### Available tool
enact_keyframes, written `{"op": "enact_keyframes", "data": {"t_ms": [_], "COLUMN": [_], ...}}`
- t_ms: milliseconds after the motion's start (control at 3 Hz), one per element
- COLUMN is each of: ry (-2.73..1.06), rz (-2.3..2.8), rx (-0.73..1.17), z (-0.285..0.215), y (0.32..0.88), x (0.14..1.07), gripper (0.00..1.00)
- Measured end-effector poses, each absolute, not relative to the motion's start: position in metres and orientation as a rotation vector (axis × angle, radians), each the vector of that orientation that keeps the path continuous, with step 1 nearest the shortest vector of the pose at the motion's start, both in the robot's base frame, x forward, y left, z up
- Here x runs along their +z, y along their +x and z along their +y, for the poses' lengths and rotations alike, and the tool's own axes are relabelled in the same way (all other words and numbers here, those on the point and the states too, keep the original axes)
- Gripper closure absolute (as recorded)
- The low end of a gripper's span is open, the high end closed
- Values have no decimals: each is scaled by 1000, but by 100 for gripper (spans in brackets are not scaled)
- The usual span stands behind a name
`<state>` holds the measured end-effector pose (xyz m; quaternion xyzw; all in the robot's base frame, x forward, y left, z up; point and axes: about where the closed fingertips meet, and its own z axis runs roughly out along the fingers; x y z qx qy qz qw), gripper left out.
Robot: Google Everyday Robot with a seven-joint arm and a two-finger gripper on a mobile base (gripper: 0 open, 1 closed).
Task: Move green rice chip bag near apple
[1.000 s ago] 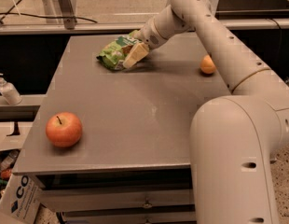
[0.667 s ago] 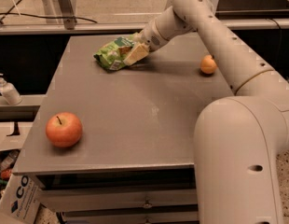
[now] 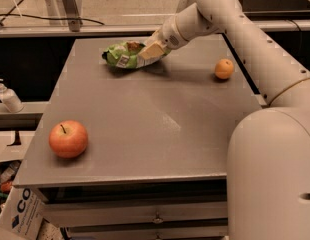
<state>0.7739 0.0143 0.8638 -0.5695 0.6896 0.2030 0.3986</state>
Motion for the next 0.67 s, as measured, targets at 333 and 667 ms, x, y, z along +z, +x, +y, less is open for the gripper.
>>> {"op": "enact_keyframes", "data": {"t_ms": [333,667], "ry": [-1392,-1360], "rz": [1692,1644], "rx": [518,536], "z": [8,8], "y": [757,731], "x": [891,911], "gripper": [100,100]}}
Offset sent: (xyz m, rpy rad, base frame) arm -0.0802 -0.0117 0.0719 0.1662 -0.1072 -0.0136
